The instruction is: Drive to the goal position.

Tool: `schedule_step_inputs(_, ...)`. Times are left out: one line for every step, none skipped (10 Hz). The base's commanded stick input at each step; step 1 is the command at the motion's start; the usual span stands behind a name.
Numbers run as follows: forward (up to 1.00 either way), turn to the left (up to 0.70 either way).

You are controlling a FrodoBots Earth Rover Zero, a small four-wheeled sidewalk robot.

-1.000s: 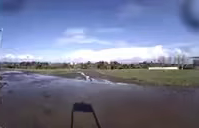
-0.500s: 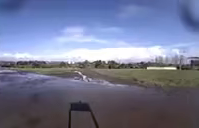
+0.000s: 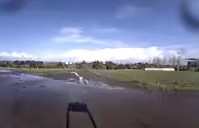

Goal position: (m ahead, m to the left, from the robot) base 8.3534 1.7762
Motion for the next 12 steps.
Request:
schedule_step_inputs(0.7, 0.0)
schedule_step_inputs(0.7, 0.0)
schedule_step_inputs(0.7, 0.0)
schedule_step_inputs(0.7, 0.32)
schedule_step_inputs(0.7, 0.34)
schedule_step_inputs(0.7, 0.35)
schedule_step_inputs(0.7, 0.35)
schedule_step_inputs(0.7, 0.15)
schedule_step_inputs(0.7, 0.07)
schedule_step_inputs(0.7, 0.0)
schedule_step_inputs(0.7, 0.0)
schedule_step_inputs(0.7, 0.0)
